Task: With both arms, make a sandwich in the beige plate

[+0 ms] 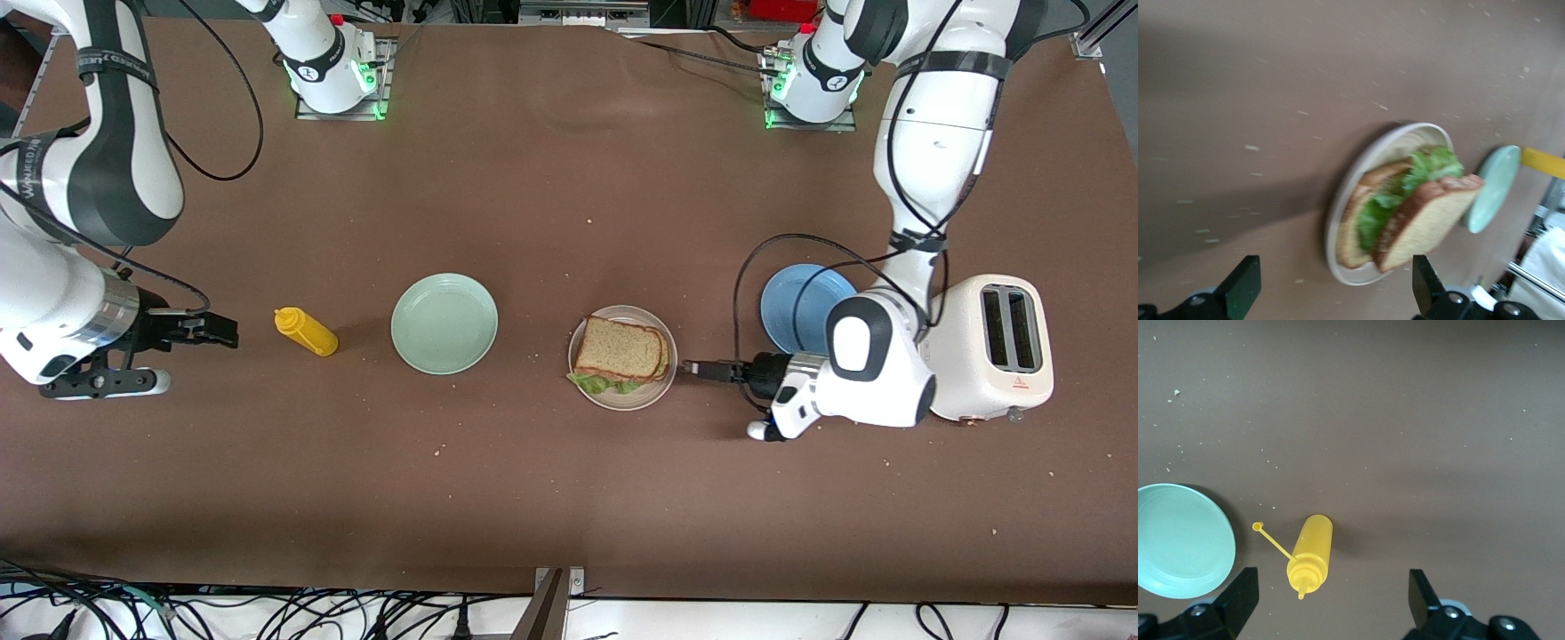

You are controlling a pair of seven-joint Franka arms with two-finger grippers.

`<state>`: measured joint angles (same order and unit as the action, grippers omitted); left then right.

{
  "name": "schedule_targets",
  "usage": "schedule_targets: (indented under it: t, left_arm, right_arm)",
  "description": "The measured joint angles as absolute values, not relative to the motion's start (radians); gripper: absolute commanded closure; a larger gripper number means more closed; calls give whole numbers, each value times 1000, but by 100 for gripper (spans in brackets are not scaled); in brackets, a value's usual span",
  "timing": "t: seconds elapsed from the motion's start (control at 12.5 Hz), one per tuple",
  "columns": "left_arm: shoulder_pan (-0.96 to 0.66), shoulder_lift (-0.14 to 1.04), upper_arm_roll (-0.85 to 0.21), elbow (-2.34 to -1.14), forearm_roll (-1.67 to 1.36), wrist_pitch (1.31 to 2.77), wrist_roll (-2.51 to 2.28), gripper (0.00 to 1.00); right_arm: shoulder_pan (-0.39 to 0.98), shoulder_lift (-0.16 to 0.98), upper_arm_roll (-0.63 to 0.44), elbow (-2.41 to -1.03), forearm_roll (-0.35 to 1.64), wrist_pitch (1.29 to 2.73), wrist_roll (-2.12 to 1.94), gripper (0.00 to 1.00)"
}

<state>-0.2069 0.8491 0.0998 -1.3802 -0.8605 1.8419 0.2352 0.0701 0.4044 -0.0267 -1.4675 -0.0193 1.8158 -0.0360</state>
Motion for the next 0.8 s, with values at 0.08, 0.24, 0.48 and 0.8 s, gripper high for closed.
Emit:
schedule_targets:
  t: [0.08,0.24,0.48,0.8]
  left_arm:
    - [-202,838,123,-1378,-812,1838,225,0]
    - [-194,801,170,-1374,-699,1816,189,0]
    - [-191,711,247,-1364,-487,1751,168,0]
    - [-186,579,288,-1363,-242,1600,163,0]
  right_arm:
    - [73,408,-27,-1470,-30,1817,-36,1]
    - [73,413,-27,-1470,-36,1819,-36,1]
    - [74,413,-27,-1470,-36,1820,-36,1]
    - [75,413,-27,-1470,-36,1820,-36,1]
